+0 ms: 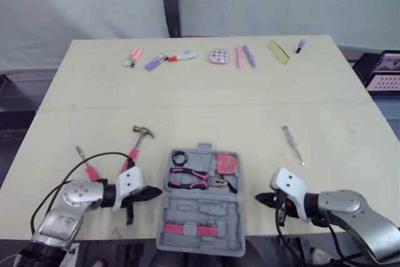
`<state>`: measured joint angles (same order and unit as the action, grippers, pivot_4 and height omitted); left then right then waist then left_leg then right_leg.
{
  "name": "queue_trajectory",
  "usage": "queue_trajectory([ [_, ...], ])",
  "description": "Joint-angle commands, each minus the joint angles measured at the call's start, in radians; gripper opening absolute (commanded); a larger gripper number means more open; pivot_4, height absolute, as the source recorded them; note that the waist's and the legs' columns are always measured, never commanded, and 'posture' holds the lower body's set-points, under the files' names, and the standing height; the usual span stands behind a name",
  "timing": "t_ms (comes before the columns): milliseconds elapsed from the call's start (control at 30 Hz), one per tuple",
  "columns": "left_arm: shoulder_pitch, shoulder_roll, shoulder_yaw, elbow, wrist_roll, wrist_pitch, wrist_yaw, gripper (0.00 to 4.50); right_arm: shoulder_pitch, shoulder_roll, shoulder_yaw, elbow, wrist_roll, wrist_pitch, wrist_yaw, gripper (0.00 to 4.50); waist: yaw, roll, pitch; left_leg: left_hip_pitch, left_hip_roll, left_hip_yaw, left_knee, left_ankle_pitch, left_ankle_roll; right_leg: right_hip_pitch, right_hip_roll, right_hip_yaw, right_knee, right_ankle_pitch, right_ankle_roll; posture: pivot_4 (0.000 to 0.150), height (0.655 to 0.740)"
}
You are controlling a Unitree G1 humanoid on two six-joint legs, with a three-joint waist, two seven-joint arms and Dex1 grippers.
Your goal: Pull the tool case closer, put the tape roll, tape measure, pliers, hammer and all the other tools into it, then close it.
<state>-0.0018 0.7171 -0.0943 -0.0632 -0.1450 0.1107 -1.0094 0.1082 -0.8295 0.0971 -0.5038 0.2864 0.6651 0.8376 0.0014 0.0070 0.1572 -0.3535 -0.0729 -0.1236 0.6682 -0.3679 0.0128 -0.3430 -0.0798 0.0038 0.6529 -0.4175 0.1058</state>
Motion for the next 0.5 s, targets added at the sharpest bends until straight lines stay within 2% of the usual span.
queue_trajectory([
  [33, -0.013, -0.024, -0.037, 0.001, 0.028, -0.020, 0.018, 0.07, -0.005, 0.005, 0.016, -0.027, 0.005, 0.018, -0.007, 0.03, -0.001, 0.000, 0.000, 0.000, 0.000, 0.000, 0.000, 0.000, 0.000, 0.000, 0.000, 0.000, 0.000, 0.000, 0.000, 0.150, 0.7400],
  [500, 0.000, -0.043, -0.059, 0.013, 0.055, -0.048, 0.042, 0.07, -0.071, 0.055, 0.099, 0.001, -0.009, 0.045, -0.020, 0.03, -0.001, 0.000, 0.000, 0.000, 0.000, -0.001, 0.001, 0.000, 0.000, -0.001, 0.000, 0.000, 0.003, 0.000, 0.000, 0.150, 0.7400],
])
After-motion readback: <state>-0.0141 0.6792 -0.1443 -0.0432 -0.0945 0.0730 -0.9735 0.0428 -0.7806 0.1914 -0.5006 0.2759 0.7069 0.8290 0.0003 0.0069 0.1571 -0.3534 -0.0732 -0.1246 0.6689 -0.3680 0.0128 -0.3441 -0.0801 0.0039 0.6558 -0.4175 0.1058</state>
